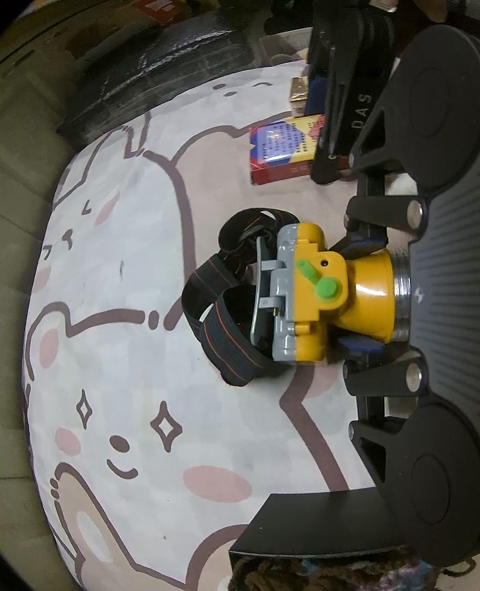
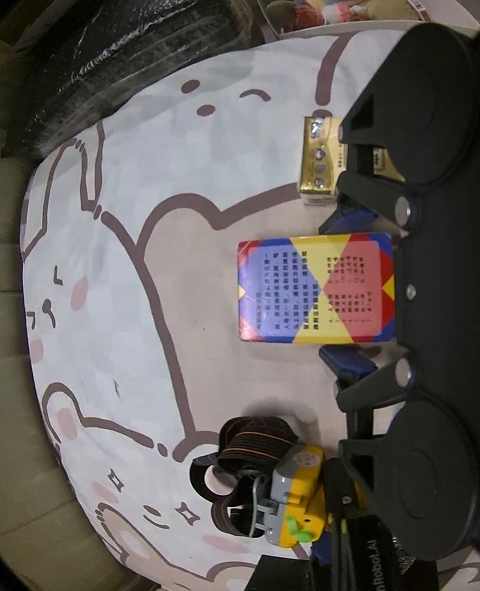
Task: Organize objects
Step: 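Grasp the yellow headlamp with the left tool while the right tool grasps the colourful card box, then lift the headlamp with the left tool while the right tool lifts the card box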
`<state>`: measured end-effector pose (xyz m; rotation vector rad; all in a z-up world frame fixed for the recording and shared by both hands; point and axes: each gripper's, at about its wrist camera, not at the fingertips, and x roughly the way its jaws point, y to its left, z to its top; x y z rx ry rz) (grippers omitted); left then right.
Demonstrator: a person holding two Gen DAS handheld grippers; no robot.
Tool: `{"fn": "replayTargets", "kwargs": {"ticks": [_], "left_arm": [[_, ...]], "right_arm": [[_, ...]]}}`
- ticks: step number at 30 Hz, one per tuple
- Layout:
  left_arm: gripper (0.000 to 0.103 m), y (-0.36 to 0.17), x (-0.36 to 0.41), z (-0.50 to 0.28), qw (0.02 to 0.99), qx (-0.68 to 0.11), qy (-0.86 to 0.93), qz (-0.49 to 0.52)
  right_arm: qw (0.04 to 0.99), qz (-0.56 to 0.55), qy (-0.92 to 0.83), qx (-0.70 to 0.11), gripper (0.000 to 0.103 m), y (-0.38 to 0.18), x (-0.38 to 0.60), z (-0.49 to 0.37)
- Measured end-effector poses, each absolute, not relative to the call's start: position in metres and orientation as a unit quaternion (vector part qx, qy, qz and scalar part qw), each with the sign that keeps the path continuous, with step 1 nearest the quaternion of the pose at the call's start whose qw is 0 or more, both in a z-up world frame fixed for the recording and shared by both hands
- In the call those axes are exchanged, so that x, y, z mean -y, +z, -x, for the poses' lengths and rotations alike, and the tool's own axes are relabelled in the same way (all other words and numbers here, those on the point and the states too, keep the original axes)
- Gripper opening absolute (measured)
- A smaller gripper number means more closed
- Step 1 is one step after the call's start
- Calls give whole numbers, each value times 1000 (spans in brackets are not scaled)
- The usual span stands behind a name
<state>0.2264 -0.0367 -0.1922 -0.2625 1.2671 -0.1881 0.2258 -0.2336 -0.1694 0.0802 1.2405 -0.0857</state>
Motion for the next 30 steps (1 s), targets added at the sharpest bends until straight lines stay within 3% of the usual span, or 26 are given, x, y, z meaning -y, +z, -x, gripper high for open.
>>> {"fn": "replayTargets", "kwargs": {"ticks": [11,30], "left_arm": [[42,-192,31,-232,789,-584,-37,188],[42,-116,41,-212,865,-484,-47,125]], "right_arm": [[816,-17,-16,-577,60,-164,227,-226],[880,-66,-17,-470,60,-96,241,-207]]}}
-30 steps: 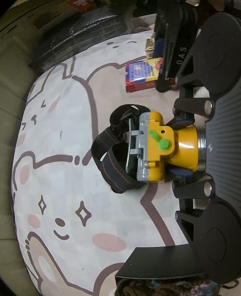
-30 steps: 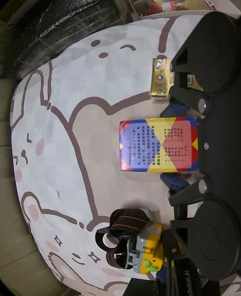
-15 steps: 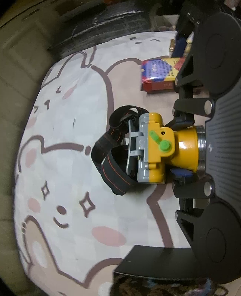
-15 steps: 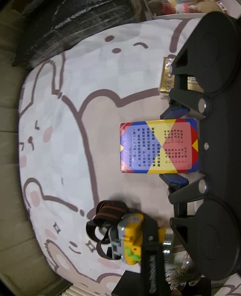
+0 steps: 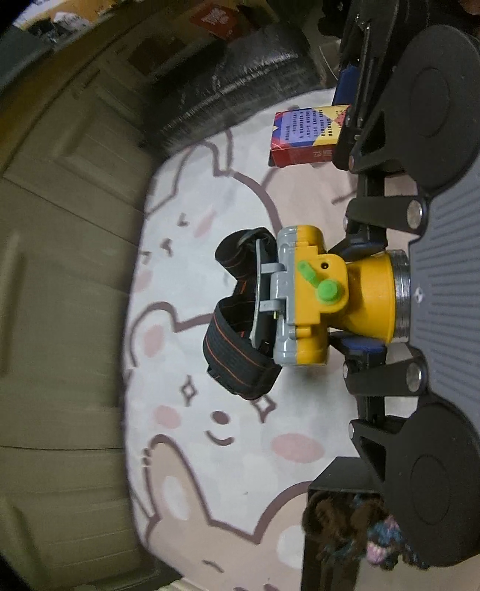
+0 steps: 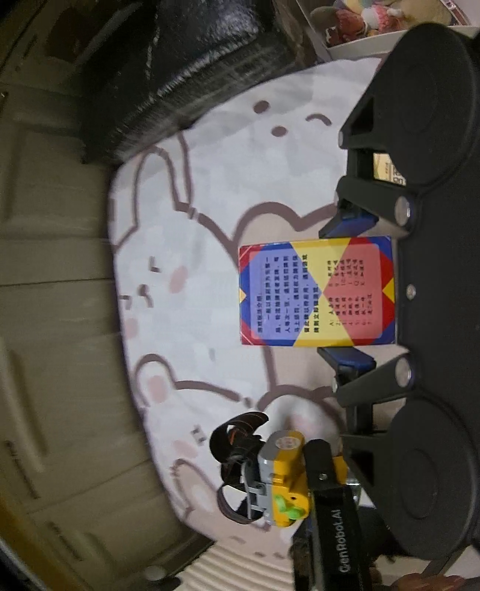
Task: Organize objects
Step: 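Lift the headlamp with the left tool while the right tool lifts the card box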
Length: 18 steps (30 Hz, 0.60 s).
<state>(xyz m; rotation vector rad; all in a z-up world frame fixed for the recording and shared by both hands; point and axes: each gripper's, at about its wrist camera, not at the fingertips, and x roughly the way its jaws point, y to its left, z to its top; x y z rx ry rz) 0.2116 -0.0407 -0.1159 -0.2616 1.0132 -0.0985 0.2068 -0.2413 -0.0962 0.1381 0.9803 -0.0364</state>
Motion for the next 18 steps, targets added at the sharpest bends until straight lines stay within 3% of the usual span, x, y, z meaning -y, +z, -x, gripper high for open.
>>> {"fn": "replayTargets", "kwargs": {"ticks": [18], "left_arm": [[42,-60,1,-169,900,-414,-47,125]], "right_arm": [[907,-77,-5,-415,60,-47,223,-179]]}}
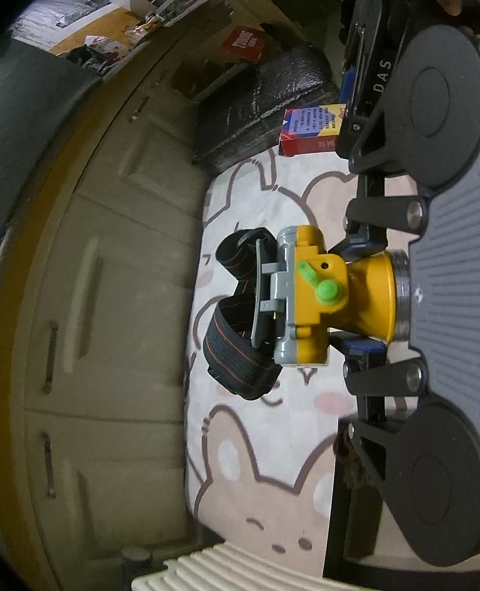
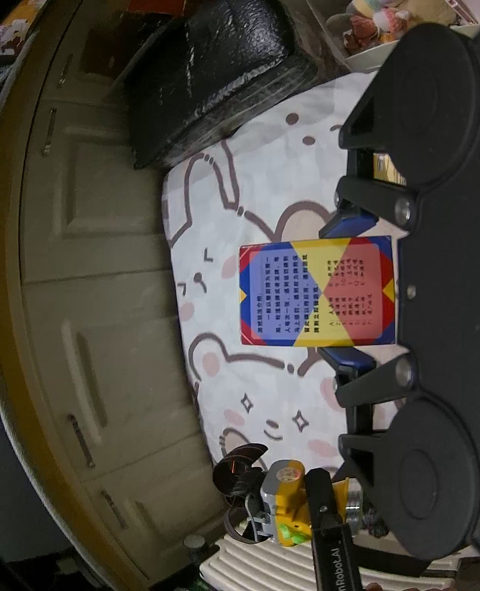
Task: Organize objects
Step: 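Lift the headlamp with the left tool while the right tool lifts the card box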
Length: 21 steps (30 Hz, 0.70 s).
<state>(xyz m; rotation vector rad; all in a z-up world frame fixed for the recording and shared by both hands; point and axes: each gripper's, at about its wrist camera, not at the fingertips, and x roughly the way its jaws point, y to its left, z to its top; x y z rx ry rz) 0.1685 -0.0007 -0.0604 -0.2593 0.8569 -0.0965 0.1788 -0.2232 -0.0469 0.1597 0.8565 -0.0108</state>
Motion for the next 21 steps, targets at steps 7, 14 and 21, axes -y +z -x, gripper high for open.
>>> {"fn": "replayTargets", "kwargs": {"ticks": [7,14,21], "left_arm": [[42,-50,-41,-150,904,-407,-19,129],[42,-49,-88,-131,905,-403,19,136],[42,-63,-122,-125,894,-425,48,136]], "right_arm": [[910,-70,35,-407,60,-34,186,-178],[910,-44,105,-398,60,-22,143,-180],[897,15,199,-394,60,-20,102,-174]]}}
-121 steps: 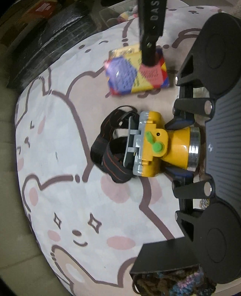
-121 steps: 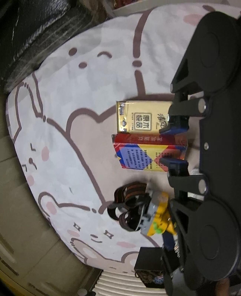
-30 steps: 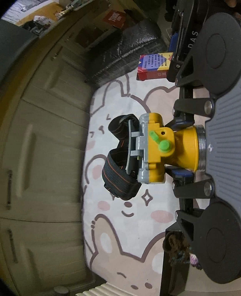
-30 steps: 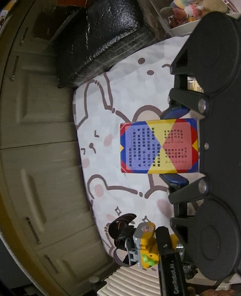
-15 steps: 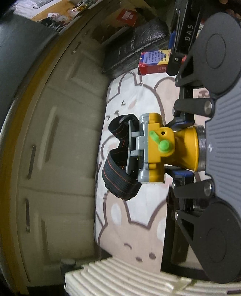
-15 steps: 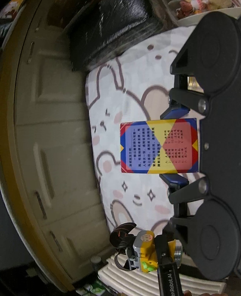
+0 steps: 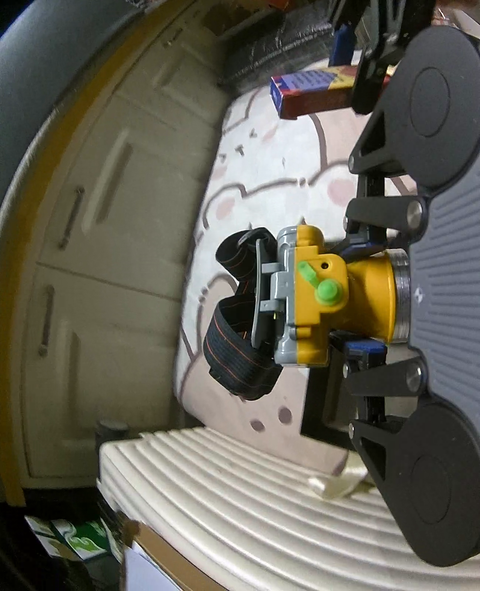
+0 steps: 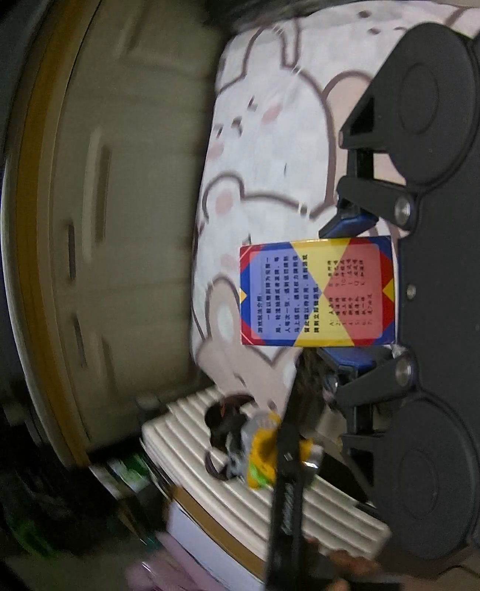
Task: Organize objects
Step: 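Lift the headlamp with the left tool while the right tool lifts the card box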
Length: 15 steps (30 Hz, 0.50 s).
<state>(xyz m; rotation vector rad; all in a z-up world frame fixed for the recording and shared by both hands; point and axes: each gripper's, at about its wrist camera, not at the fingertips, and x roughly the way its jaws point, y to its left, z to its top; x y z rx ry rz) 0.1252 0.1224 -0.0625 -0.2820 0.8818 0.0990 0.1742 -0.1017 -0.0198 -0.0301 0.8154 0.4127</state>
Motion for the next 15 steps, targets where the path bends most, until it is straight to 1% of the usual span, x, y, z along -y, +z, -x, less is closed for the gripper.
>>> {"fn": "replayTargets", "kwargs": {"ticks": [9,15], "left_arm": [[42,-89,-152,-124,876,-462,50,131],[42,-113,-166,-126,859,-495,35,125]], "right_arm": [[862,116,310,-384,60,-21,62,-164],[812,206,402,-370,60,-26,25,-160]]}}
